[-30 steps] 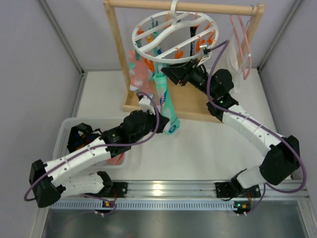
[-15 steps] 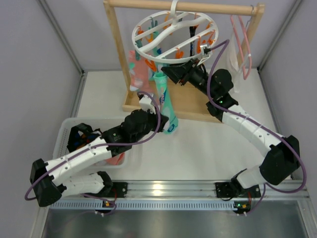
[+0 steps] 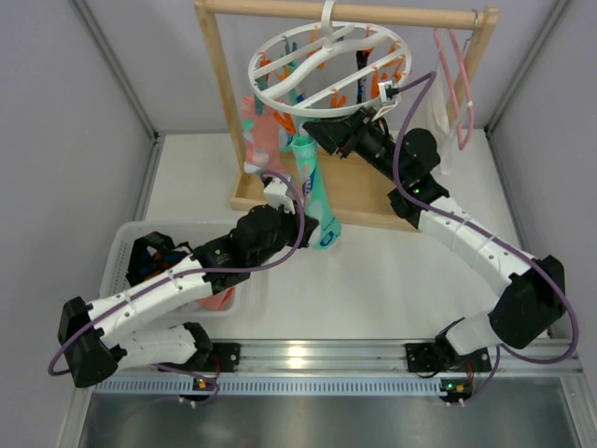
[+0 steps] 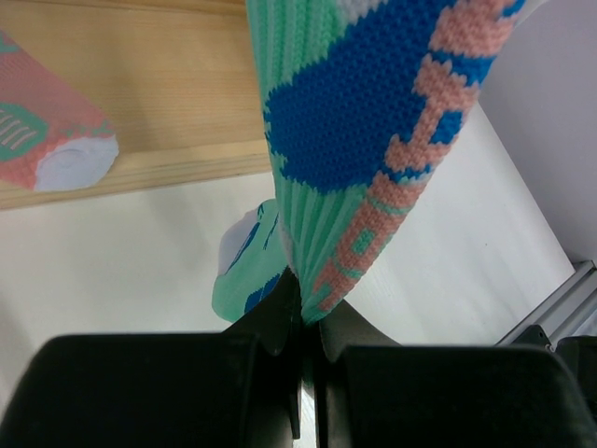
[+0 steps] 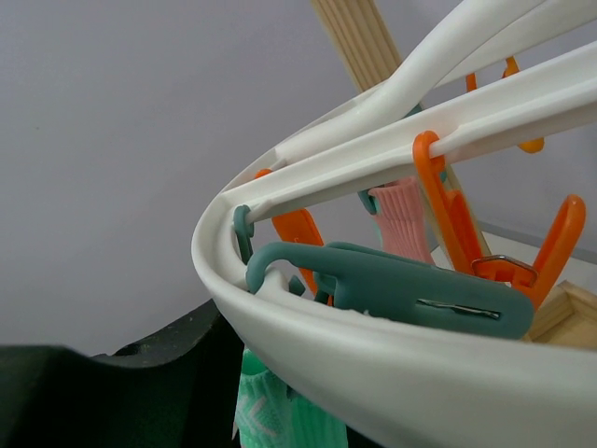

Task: Remove the socks clipped to the hanger

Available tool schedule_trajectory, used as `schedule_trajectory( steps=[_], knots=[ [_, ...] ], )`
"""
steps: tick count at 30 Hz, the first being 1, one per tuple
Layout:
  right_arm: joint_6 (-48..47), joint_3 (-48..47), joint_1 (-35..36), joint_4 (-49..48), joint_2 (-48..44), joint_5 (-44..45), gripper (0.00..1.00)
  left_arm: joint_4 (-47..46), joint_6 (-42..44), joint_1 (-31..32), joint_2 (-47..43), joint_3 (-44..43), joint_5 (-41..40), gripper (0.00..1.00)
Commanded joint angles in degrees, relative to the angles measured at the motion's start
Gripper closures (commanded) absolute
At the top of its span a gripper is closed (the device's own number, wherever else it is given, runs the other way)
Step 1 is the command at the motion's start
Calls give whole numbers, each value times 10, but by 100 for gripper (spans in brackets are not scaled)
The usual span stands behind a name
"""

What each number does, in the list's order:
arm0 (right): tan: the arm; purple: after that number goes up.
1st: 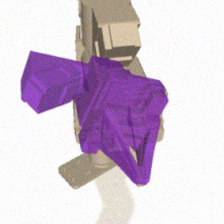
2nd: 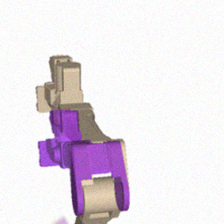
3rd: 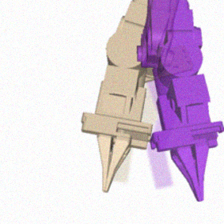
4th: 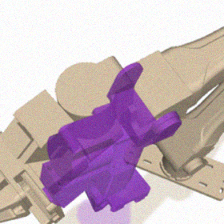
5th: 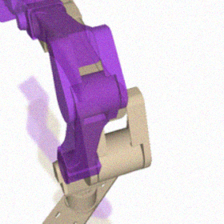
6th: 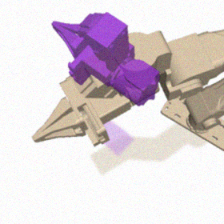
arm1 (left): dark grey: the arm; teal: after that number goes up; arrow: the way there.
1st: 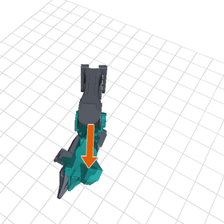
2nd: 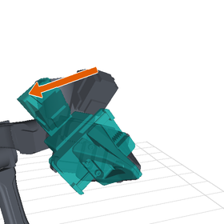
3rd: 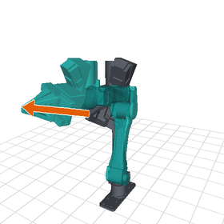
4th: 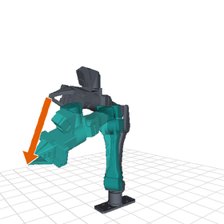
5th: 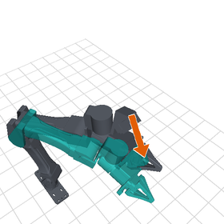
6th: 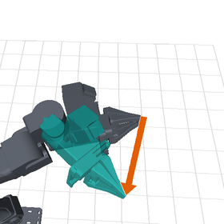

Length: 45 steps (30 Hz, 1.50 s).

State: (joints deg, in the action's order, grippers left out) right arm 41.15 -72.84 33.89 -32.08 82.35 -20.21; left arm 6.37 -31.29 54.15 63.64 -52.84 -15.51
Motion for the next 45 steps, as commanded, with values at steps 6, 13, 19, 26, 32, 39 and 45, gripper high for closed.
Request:
schedule_trajectory(
  steps=[6, 13, 19, 26, 32, 39, 45],
  knots=[
    [8, -18, 16, -28, -26, 0, 98, 0, 11, -2, -2, -14, -15, 100],
    [57, 6, 16, -68, -47, 8, 100, 2, 24, -1, -8, -17, -88, 100],
    [118, 11, 16, -117, -44, -1, 100, 3, 40, -11, -13, -28, -117, 100],
    [139, -7, 17, -95, -33, -12, 100, 2, 86, -13, -19, -34, -114, 100],
    [106, -16, 17, -34, -49, 2, 100, 0, 104, -13, -19, -10, -78, 100],
    [20, -8, 17, 39, -73, 24, 100, -12, 105, -13, -51, 32, -35, 100],
    [15, -8, 17, 51, -72, 53, 100, -43, 108, -12, -48, 70, 42, 100]
  ],
)
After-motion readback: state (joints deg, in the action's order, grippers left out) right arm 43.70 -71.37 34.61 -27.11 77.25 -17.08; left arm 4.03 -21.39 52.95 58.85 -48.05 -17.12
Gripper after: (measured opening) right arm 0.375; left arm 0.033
